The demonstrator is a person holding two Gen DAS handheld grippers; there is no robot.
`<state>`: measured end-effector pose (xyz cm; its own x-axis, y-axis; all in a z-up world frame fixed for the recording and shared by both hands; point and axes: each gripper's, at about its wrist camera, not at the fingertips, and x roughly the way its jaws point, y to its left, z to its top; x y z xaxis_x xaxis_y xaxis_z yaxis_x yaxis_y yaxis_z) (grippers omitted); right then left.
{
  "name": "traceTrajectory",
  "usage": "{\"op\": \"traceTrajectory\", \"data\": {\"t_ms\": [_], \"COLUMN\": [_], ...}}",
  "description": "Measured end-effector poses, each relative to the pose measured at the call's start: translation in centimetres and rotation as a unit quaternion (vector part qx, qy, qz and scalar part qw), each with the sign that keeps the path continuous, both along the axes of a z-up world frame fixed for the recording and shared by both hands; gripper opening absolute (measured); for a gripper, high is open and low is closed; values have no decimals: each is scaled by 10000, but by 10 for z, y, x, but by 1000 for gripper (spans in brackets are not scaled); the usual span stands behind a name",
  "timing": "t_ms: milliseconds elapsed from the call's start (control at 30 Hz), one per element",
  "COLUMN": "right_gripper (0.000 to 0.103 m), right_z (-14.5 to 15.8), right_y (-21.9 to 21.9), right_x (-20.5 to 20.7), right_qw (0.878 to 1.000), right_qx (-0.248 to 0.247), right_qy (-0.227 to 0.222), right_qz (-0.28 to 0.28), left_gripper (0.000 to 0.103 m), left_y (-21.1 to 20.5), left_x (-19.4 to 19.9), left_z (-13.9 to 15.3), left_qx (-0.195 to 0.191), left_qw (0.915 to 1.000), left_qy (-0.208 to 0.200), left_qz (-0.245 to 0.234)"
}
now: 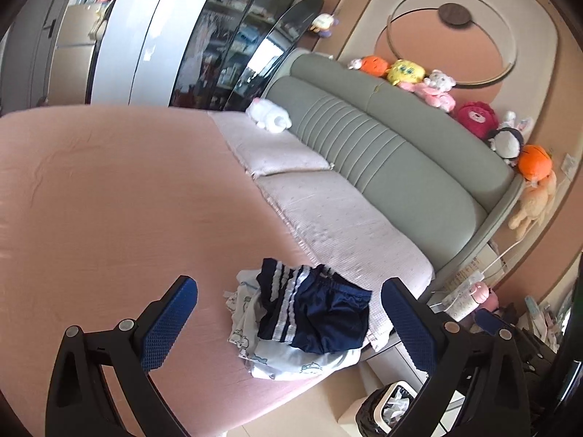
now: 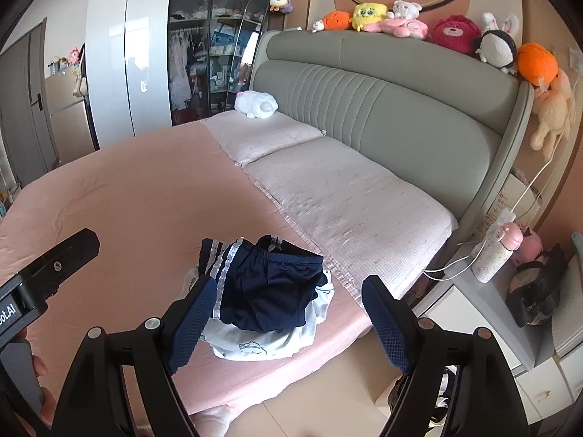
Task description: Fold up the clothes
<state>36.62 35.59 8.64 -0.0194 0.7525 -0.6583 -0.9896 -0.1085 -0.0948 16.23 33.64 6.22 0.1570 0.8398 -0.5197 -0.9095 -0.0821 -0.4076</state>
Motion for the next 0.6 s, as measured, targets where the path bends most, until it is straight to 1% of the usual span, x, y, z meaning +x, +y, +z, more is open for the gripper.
{"op": "traceTrajectory", "data": {"t_ms": [100,233,367,467,600], "right_gripper": [82,82,82,82,82], "right_z": [6,11,16,19,26], "right_y": [-13,-29,-44,-54,-67], "right_x": [1,5,12,16,17], "right_qw": [10000,9999,9998,9994,9993], "right_qx": [-1,-16,-13,-8,57], "right_qy": [62,125,-1,16,108], "right_qz": [1,-57,-222,-351,-342], "left_gripper": [103,103,103,103,103], "left_y": [-16,-29,-41,-47,-54], "left_x": [9,19,20,18,12], "left_z": [13,25,27,25,24], "left_qx": [203,288,323,277,292], "left_qw": [9995,9980,9974,9975,9978], "left_qy": [218,548,639,637,547], "left_qz": [51,150,66,113,230]}}
